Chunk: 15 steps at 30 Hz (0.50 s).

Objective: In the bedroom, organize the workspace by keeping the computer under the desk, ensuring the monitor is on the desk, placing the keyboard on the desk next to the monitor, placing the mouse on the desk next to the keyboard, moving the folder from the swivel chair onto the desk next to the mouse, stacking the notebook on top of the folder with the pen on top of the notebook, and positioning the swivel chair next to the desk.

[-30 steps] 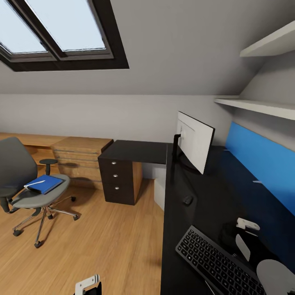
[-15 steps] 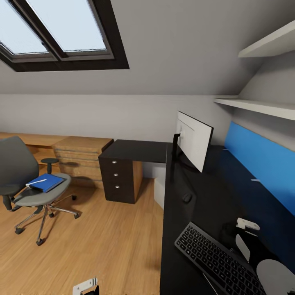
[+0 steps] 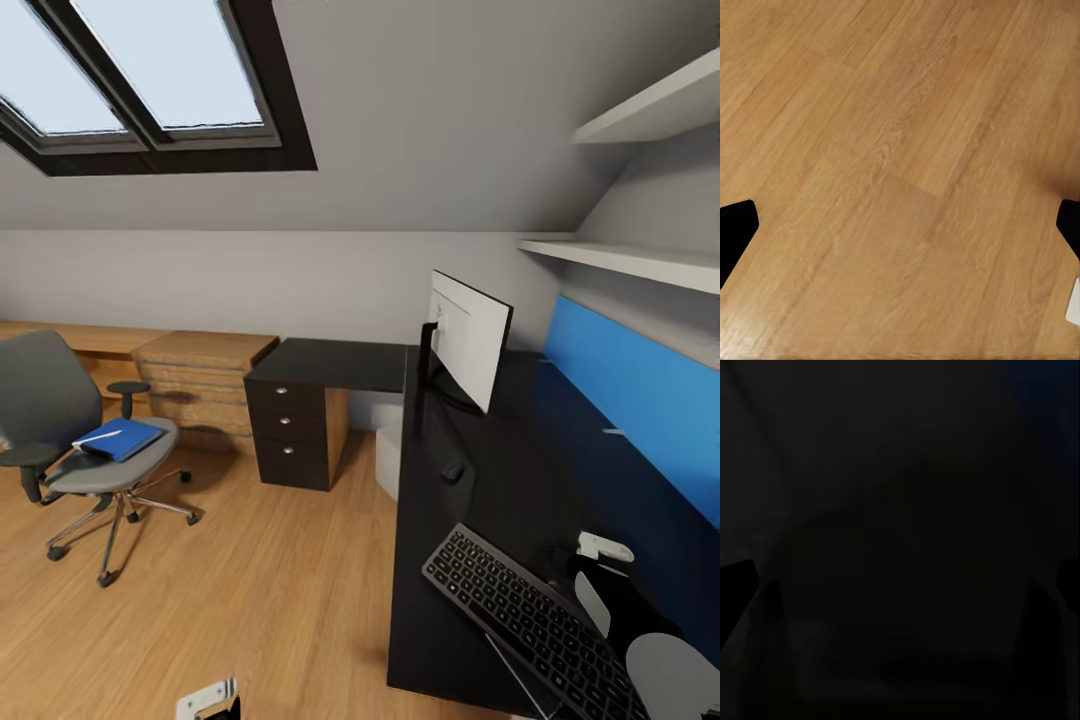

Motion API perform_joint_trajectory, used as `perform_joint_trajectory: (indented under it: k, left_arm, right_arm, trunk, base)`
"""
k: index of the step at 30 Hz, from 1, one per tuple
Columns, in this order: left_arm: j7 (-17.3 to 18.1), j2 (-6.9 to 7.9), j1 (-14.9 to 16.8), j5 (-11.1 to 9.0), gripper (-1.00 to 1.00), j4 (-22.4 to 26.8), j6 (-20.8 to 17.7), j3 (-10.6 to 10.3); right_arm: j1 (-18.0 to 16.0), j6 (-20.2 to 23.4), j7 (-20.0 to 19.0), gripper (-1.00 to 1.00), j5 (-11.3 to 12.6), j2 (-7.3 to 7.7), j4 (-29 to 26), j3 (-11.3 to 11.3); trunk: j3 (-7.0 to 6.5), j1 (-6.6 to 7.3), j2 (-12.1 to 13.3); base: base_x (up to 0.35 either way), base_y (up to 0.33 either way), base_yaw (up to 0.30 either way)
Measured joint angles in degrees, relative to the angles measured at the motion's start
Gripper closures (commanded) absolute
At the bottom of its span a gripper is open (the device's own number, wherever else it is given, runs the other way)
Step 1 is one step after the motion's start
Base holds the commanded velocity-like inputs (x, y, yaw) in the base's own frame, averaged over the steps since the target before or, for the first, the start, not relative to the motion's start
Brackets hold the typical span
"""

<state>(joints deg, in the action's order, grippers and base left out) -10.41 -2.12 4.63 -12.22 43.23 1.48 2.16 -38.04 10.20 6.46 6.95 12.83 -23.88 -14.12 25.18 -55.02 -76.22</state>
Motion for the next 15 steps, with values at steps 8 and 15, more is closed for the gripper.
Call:
perform_joint_trajectory:
  k: [8,15]
  left_arm:
    - [0.0,0.03,0.0,0.0,-1.0,0.0,0.0,0.0]
    - [0.0,0.04,0.0,0.0,-1.0,0.0,0.0,0.0]
  right_arm:
    - [0.0,0.0,0.0,-1.0,0.0,0.0,0.0,0.0]
    - [0.0,0.0,0.0,-1.0,-0.1,0.0,0.0,0.0]
  trunk:
    - [0.0,0.01,0.0]
    - [0.0,0.01,0.0]
  base:
    - [-0.136,0.0,0.0]
    - [-0.177,0.0,0.0]
